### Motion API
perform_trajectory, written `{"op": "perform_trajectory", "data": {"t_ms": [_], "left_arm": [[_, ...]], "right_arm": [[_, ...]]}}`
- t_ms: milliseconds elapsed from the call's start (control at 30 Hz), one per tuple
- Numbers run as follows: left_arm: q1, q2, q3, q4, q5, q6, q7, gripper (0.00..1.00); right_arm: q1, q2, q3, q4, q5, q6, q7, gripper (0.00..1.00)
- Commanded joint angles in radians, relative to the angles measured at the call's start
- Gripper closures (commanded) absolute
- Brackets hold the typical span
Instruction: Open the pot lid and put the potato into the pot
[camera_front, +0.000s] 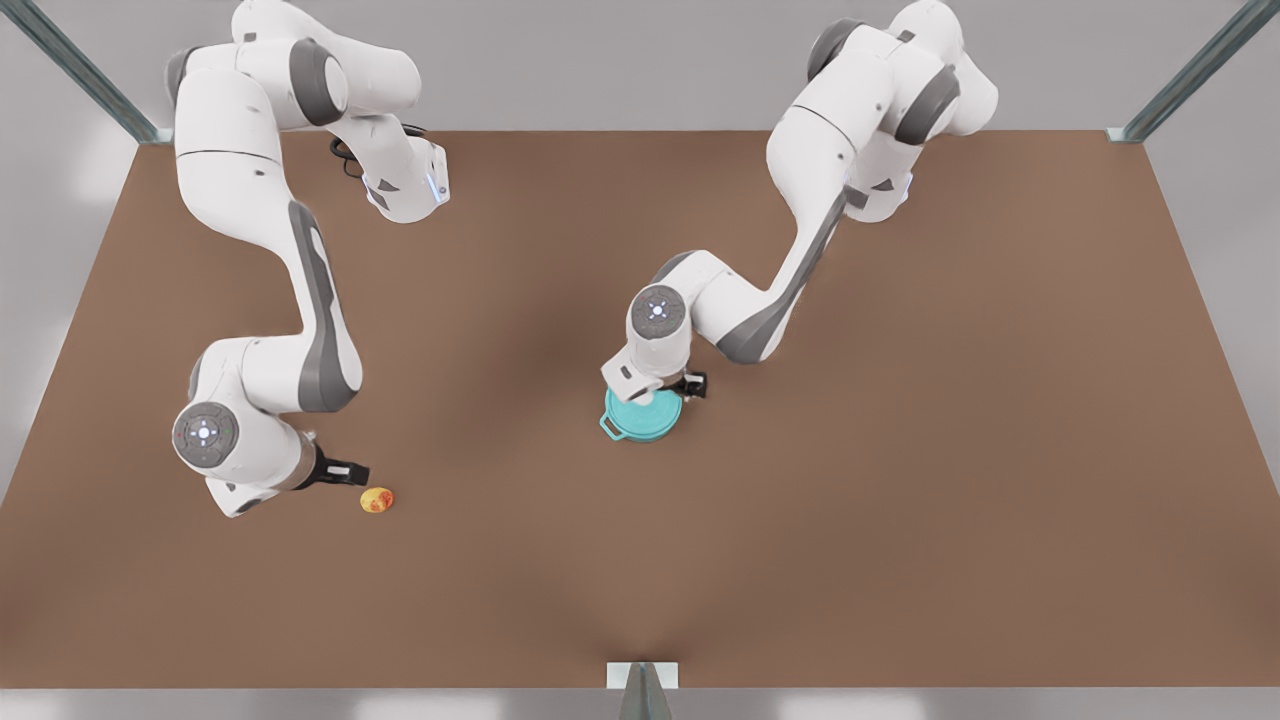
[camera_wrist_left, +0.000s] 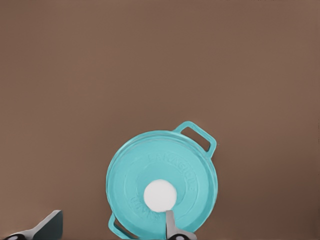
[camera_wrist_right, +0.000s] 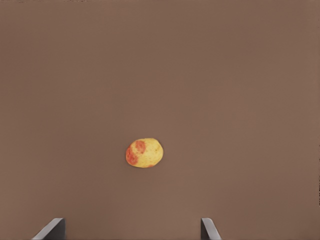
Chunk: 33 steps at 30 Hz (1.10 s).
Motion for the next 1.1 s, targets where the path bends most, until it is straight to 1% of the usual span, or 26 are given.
{"op": "perform_trajectory", "data": {"t_ms": [0,67,100,200,267,300,333,500,600,700,733,767,800,867,933,1000,1067], "left_arm": [[-0.011,0.006,0.000,0.002,0.015,0.094,-0.519,0.00],[-0.013,0.014,0.001,0.003,0.016,0.133,-0.522,0.00],[-0.024,0.028,0.001,0.003,0.030,0.133,-0.526,0.00],[-0.038,0.043,0.001,0.003,0.038,0.148,-0.535,0.00],[-0.050,0.057,0.001,-0.012,0.091,0.149,-0.530,0.00],[-0.048,0.060,0.001,-0.055,0.102,0.229,-0.535,0.00],[-0.047,0.058,0.003,-0.084,0.102,0.269,-0.533,0.00],[-0.044,0.058,0.006,-0.084,0.104,0.269,-0.526,0.00],[-0.047,0.068,0.006,-0.101,0.128,0.271,-0.527,0.00],[-0.047,0.071,0.006,-0.106,0.133,0.272,-0.527,0.00],[-0.048,0.071,0.006,-0.106,0.133,0.272,-0.527,0.04],[-0.047,0.071,0.006,-0.106,0.133,0.269,-0.526,0.28],[-0.048,0.069,0.006,-0.106,0.133,0.261,-0.524,0.47],[-0.048,0.069,0.006,-0.106,0.133,0.254,-0.524,0.60],[-0.048,0.068,0.006,-0.101,0.134,0.232,-0.516,0.65],[-0.047,0.057,0.007,-0.093,0.134,0.208,-0.499,0.65],[-0.042,0.052,0.009,-0.046,0.151,0.093,-0.461,0.66]], "right_arm": [[0.000,0.015,-0.007,0.002,-0.003,0.112,0.238,0.00],[0.005,0.035,-0.007,0.000,-0.003,0.177,0.451,0.00],[0.002,0.048,-0.007,0.000,0.012,0.192,0.490,0.00],[-0.026,0.084,-0.007,0.000,0.017,0.244,0.490,0.00],[-0.038,0.092,-0.007,-0.001,0.017,0.260,0.508,0.00],[-0.040,0.106,-0.007,-0.001,0.017,0.283,0.513,0.00],[-0.038,0.114,-0.004,-0.001,0.015,0.289,0.510,0.00],[-0.040,0.143,-0.001,-0.004,0.011,0.310,0.500,0.00],[-0.037,0.155,0.000,-0.004,0.001,0.310,0.387,0.00],[-0.040,0.163,0.000,-0.007,0.001,0.310,0.361,0.00],[-0.046,0.163,-0.001,-0.011,0.003,0.310,0.373,0.00],[-0.057,0.163,-0.001,-0.020,0.004,0.309,0.404,0.00],[-0.064,0.163,-0.001,-0.027,0.006,0.309,0.471,0.00],[-0.064,0.153,-0.001,-0.060,0.007,0.309,0.589,0.00],[-0.063,0.132,0.000,-0.107,0.004,0.312,0.648,0.00],[-0.055,0.124,0.002,-0.152,0.014,0.372,0.692,0.00],[-0.055,0.126,0.003,-0.161,0.014,0.387,0.737,0.00]]}}
